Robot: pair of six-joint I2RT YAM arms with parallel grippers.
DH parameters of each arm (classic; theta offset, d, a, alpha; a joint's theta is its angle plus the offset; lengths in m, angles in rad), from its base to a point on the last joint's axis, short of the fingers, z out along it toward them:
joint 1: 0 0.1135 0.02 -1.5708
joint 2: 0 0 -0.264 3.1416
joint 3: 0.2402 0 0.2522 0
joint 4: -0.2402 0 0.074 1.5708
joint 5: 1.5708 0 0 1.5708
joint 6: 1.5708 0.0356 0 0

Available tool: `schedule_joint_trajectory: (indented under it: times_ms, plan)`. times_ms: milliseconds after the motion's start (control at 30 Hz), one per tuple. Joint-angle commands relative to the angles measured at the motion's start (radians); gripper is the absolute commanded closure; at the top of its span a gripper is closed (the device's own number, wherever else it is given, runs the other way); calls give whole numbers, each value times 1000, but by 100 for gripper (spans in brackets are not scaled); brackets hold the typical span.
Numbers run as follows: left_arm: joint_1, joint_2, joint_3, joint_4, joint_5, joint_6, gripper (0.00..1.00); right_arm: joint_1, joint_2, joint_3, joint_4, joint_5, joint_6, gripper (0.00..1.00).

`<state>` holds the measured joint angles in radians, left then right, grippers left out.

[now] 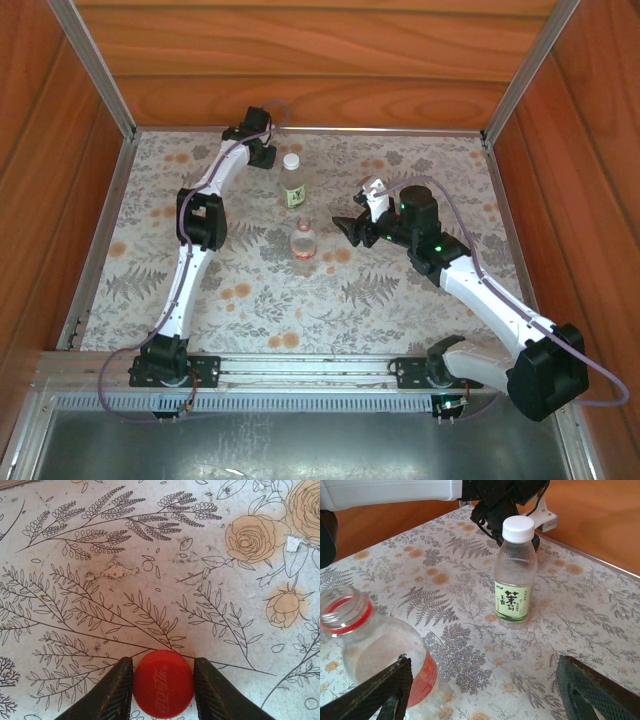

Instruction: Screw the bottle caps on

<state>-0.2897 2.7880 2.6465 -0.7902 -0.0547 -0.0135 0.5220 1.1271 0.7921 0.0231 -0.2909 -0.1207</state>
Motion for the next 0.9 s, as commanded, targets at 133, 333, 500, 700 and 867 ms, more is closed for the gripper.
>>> schedule_joint_trajectory:
  times_ms: [133,333,500,700,867]
  plan:
    - [-14,-86,-145,-49,-5,3,63,-4,-7,10,11,0,9,20]
    - [-29,-169,-281,-43,-16,-18,63,-4,-26,-6,11,12,10,20]
    - [-52,-252,-435,-5,-65,-33,63,-4,-40,-14,5,15,12,20]
    - [-69,-409,-709,126,-73,-61,63,-4,-60,-28,4,22,15,20]
    - [-87,-547,-952,228,-80,-101,63,-5,-70,-33,2,25,16,20]
